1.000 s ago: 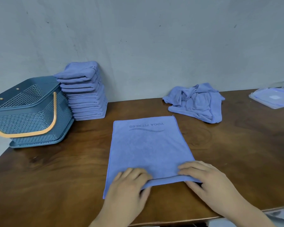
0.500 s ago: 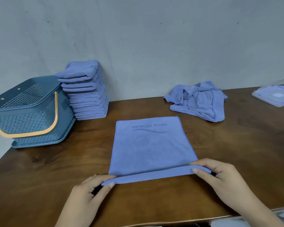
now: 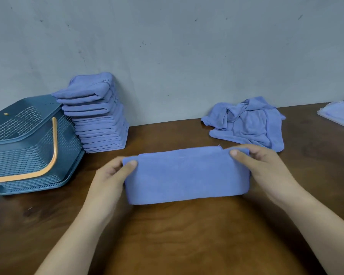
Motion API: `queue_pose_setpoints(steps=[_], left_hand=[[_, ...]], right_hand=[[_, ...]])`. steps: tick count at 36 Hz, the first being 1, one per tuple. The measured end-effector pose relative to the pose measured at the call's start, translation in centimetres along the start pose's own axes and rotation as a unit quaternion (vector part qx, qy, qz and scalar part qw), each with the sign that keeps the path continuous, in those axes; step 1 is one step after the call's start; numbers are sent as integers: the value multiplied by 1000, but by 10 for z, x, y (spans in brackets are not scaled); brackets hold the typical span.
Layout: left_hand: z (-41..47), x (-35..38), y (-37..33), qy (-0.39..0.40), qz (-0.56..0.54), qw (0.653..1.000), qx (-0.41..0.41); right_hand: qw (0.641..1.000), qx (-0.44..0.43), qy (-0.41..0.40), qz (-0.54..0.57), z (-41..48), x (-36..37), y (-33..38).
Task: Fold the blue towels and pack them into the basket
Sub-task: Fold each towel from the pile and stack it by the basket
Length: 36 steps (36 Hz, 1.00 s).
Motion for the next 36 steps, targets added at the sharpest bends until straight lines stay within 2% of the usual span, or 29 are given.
queue_pose_setpoints(steps=[5, 9, 15, 19, 23, 36], left_hand=[[75, 16, 14, 6, -45, 994, -94], [98, 17, 48, -8, 20, 990, -141], [93, 16, 55, -26, 110, 991, -78], [94, 18, 54, -38, 140, 989, -35], [95, 15, 58, -42, 139, 989, -40], [97, 11, 60, -65, 151, 985, -51]], right_hand=[[996, 75, -53, 19, 70, 7, -29], [987, 101, -68, -103, 97, 8, -64], [980, 38, -24, -194, 97, 3, -86], [984, 20, -35, -175, 99, 3, -88], [984, -4, -54, -170, 104, 1, -86], [945, 19, -45, -324, 114, 10, -83]])
Point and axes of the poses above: each hand's wrist, its own z-axis towards the middle knuckle, its own x-axis out of the palm, y = z × x, the point moved 6 cm from there along z, towards the middle knuckle, and after that the axes turned 4 degrees about z, right-handed, at the moved point
